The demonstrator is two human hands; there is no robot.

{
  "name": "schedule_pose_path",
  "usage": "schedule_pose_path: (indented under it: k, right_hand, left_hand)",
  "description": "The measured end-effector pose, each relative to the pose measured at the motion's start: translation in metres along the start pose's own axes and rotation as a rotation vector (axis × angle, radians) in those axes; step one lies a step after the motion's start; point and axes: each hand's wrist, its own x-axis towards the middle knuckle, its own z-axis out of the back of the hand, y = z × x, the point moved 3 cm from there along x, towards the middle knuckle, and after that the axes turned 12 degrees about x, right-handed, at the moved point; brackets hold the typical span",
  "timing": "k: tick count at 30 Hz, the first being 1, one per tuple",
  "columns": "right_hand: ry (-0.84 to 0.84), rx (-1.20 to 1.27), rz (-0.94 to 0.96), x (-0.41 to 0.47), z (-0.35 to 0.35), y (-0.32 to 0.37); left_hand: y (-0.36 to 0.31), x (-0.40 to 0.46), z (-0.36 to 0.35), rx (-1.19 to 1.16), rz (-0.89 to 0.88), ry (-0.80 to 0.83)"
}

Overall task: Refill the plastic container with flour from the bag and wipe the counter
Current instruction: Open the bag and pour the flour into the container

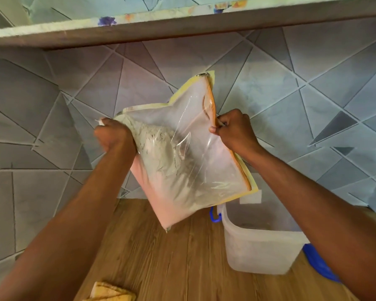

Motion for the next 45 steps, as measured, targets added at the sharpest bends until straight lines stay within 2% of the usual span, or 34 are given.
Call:
schedule_pose_path:
  k: [6,8,11,14,17,21,24,27,33,36,39,43,45]
  right_hand:
    - [0.019,-0.019,0.008,0.006,0.007,-0.007]
    - [0.072,-0.025,-0.007,0.004,0.008,-0.008]
    - [0.035,-0.004,-0.040,0.003,0.014,-0.011]
    - [0.091,-0.006,-0.049,0.000,0.013,-0.012]
    - [0.017,0.014,-0.054,-0.001,0.016,-0.016]
    - [0.104,-0.009,-0.067,-0.005,0.020,-0.012]
    - [0.084,0.002,-0.051,-0.008,0.026,-0.015]
    - [0.145,-0.042,-0.055,-0.009,0.024,-0.017]
    - [0.122,-0.050,-0.071,-0.012,0.032,-0.022]
    - [0.039,-0.011,-0.098,-0.016,0.037,-0.028]
    - [0.098,-0.057,-0.107,-0.013,0.040,-0.030]
    - [0.053,-0.046,-0.120,-0.012,0.046,-0.033]
    - [0.090,-0.064,-0.116,-0.011,0.045,-0.034]
  left_hand:
    - [-0.008,-0.006,-0.008,0.014,-0.060,-0.005]
    - [-0.008,-0.004,-0.010,0.011,-0.069,-0.006]
    - [-0.009,-0.006,-0.014,0.009,-0.065,-0.004]
    - [-0.009,-0.006,-0.016,0.014,-0.079,-0.012]
    - [-0.014,-0.010,-0.016,0.037,-0.091,-0.007]
    - [-0.019,-0.015,-0.015,0.078,-0.117,-0.029]
    - [-0.021,-0.016,-0.018,0.081,-0.124,-0.022]
    - [-0.022,-0.018,-0.020,0.109,-0.136,-0.031]
    - [-0.027,-0.019,-0.026,0.066,-0.171,-0.025]
    - [-0.031,-0.019,-0.030,0.033,-0.188,-0.033]
    - [-0.035,-0.022,-0.032,0.032,-0.205,-0.037]
    - [-0.038,-0.028,-0.033,0.031,-0.211,-0.027]
    - [-0.038,-0.032,-0.033,0.037,-0.222,-0.020]
